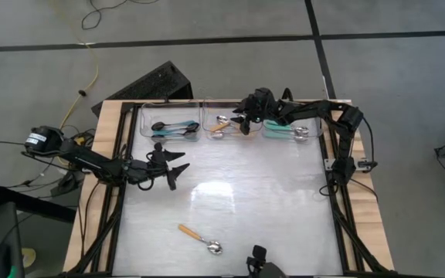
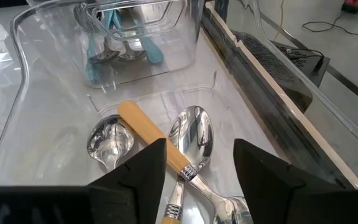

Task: Sort silverware by color (type)
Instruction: Put the yellow spoon into the top center transparent bin

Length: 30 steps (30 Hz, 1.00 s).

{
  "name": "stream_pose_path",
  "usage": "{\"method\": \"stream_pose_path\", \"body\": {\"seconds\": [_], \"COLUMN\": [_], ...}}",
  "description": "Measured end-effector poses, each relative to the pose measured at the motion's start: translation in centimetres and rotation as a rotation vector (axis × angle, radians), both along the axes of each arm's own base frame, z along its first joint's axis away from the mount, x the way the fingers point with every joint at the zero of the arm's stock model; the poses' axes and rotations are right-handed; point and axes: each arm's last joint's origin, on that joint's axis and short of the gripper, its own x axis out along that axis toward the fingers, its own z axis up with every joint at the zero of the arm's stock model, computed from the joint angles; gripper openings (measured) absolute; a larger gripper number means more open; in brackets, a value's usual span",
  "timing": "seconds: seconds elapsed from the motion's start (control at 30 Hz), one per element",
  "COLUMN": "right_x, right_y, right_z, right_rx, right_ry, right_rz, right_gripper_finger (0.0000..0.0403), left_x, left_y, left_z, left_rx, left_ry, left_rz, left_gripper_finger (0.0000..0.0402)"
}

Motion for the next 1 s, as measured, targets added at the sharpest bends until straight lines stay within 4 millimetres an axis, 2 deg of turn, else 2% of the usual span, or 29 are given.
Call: {"method": "stream_pose_path", "body": {"seconds": [0.2, 0.37, 0.5, 0.6, 0.73, 1.0], "right_x": [0.3, 0.5, 0.6, 0.5, 0.6, 1.7], "right_y": [0.1, 0.5, 2.0, 3.7, 6.8, 14.2], "right_z": [0.7, 4.7, 8.0, 10.5, 12.7, 14.6], "right_rx": [-0.021, -0.075, -0.123, -0.145, -0.139, -0.124], "right_ry": [-0.057, -0.147, -0.222, -0.273, -0.285, -0.274], "right_rz": [-0.004, 0.003, 0.035, 0.07, 0.142, 0.359], "right_gripper_finger": [0.0211, 0.0211, 0.0211, 0.0211, 0.0211, 0.0211], "left_x": [0.1, 0.1, 0.1, 0.1, 0.1, 0.2], "left_y": [-0.1, -0.1, -0.1, -0.1, -0.2, -0.8], "left_z": [0.0, 0.0, 0.0, 0.0, 0.0, 0.0], "left_rx": [-0.009, -0.009, -0.009, -0.009, -0.021, -0.091], "left_ry": [0.0, 0.0, 0.0, 0.0, -0.001, -0.013], "left_rz": [-0.047, -0.045, -0.042, -0.045, -0.087, -0.271], "left_gripper_finger": [0.0218, 0.0218, 0.0218, 0.0218, 0.0218, 0.0218]}}
